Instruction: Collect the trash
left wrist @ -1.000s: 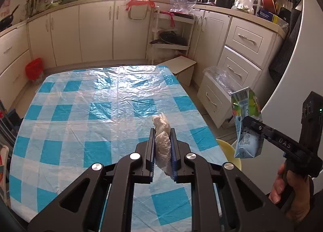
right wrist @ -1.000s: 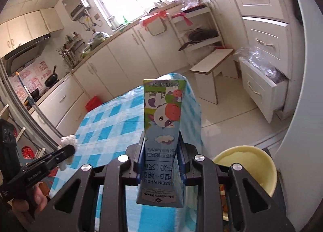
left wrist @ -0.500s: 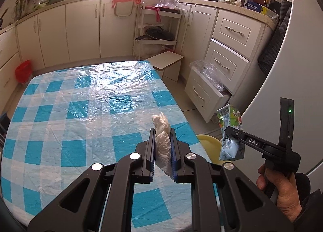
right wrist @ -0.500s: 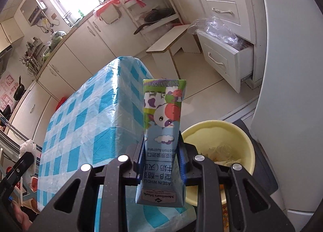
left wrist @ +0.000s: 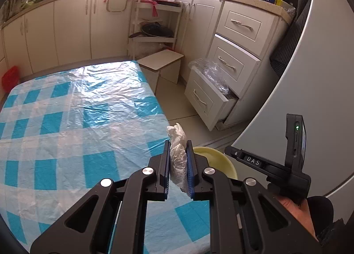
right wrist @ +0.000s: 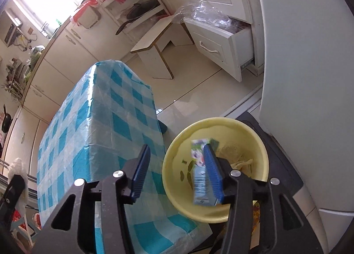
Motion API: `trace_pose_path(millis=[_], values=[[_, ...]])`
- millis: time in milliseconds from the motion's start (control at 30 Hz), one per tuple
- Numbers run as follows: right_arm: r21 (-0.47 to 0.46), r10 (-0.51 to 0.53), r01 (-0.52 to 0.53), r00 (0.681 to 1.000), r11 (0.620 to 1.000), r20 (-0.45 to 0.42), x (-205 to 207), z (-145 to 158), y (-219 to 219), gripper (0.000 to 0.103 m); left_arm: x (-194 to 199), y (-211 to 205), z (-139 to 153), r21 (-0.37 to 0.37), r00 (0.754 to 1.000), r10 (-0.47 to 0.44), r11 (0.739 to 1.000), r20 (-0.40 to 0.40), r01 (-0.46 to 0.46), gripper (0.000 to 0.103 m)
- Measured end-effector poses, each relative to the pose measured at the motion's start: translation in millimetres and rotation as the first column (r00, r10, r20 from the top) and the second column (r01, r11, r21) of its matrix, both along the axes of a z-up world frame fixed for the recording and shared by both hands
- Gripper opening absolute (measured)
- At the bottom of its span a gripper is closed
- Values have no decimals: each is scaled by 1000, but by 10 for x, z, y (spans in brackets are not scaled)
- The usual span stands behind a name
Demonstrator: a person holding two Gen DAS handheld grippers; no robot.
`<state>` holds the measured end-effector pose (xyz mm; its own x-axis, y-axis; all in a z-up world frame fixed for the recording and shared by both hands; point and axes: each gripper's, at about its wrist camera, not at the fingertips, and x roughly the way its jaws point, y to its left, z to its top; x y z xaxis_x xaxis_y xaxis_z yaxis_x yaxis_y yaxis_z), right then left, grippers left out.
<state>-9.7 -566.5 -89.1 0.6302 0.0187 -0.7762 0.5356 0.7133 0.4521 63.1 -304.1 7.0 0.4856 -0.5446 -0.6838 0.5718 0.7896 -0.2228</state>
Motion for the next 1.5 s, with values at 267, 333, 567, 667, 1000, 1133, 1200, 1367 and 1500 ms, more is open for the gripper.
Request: trace_pose_path(millis=[267,333,567,667,1000,1133,1200,1367,1500], values=[[-24,-176,185,960,982,218,-411,470,-215,67,38,-614,-307,20,992,-91,995,-92,93,12],[-16,-205,216,946,976,252,-491,527,-266,67,58,-823,-436,34,985,-112,993,-132,117,12],[19,-231,235,933,972,276,-536,561,-385,67,103,-1252,-760,78,963,-134,985,-234,156,37],[29,-238,239,930,971,281,-541,571,-417,68,106,-1292,-772,87,966,-128,985,-225,151,46],[-26,-247,261,938,965,243,-502,672,-345,82,-16,-835,-424,164,992,-43,985,-116,62,74],[-130,-194,222,960,966,203,-478,796,-159,86,-137,-328,-89,159,999,26,987,-45,-19,87],[-204,-144,185,969,961,199,-483,913,2,86,-227,-85,78,155,998,56,986,-5,-55,91],[-334,-26,102,974,937,226,-678,1181,519,91,-523,510,491,146,991,95,983,98,-109,95],[-369,38,59,968,928,248,-938,1383,867,91,-740,886,760,133,981,128,980,145,-148,95]])
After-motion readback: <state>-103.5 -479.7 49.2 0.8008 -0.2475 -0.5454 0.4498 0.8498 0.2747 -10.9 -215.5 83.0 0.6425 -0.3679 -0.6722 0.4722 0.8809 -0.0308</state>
